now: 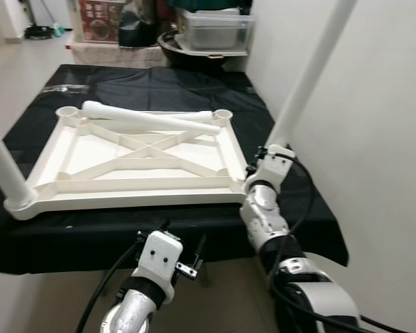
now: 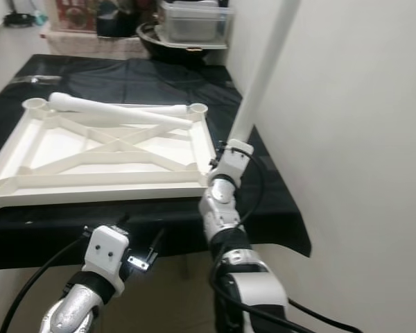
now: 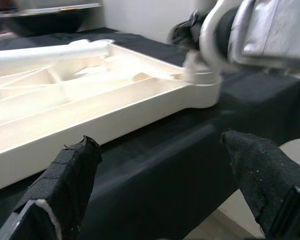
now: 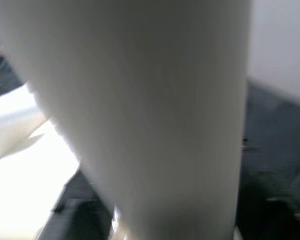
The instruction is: Building children table
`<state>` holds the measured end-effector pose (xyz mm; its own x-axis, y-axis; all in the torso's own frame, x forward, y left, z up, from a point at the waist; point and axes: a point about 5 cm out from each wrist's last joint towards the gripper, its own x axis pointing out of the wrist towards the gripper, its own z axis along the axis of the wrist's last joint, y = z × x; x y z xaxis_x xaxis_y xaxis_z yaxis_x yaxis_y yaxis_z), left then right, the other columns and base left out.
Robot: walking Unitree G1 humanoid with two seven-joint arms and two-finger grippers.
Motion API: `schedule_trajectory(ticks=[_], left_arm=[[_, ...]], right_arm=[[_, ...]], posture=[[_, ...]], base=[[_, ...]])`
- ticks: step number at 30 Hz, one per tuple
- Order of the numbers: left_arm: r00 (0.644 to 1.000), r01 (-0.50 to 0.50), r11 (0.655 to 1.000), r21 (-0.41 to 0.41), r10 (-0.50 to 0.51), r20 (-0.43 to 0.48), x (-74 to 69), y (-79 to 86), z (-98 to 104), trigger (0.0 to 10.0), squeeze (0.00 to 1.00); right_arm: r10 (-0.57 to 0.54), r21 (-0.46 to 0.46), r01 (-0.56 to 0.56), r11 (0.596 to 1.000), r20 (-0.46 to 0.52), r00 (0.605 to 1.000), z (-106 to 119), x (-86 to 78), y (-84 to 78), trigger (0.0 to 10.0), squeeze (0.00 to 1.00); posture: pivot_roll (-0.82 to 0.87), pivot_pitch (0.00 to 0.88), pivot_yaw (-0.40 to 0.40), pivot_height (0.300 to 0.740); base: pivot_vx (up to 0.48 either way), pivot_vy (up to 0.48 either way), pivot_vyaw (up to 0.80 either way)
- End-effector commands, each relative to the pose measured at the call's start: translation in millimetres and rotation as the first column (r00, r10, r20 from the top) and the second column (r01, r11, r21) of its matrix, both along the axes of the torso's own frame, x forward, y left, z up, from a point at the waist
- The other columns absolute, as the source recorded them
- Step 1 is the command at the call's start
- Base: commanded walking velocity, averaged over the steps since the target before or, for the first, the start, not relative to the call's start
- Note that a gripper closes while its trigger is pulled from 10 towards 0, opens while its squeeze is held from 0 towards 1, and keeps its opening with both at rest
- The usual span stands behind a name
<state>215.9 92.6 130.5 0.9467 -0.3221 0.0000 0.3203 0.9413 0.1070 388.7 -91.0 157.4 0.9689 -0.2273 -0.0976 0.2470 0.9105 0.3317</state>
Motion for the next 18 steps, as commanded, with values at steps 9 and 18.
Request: schedule_trajectory(ticks=[9,18], left_arm=[[1.0,0.005,1.0,-0.003,-0.005,-0.019,0.4,-1.8,-5.3,10.0,0.0],[1.0,0.007,1.0,-0.004,-0.008,-0.017,2.1,-2.1,-5.3,10.0,0.0]], right_arm=[[0.248,-0.026,-0.247,0.969,0.146,0.958,10.5,4.3,-6.3,10.0,0.0],[0.926,-0.159,-0.914,0.373,0.135,0.354,13.0,-11.3,-16.6,10.0,0.0]], posture=[[0.11,0.073,-0.095,0.74],[0.11,0.072,-0.094,0.74]], base=[[0.0,0.0,0.0],[0.0,0.0,0.0]])
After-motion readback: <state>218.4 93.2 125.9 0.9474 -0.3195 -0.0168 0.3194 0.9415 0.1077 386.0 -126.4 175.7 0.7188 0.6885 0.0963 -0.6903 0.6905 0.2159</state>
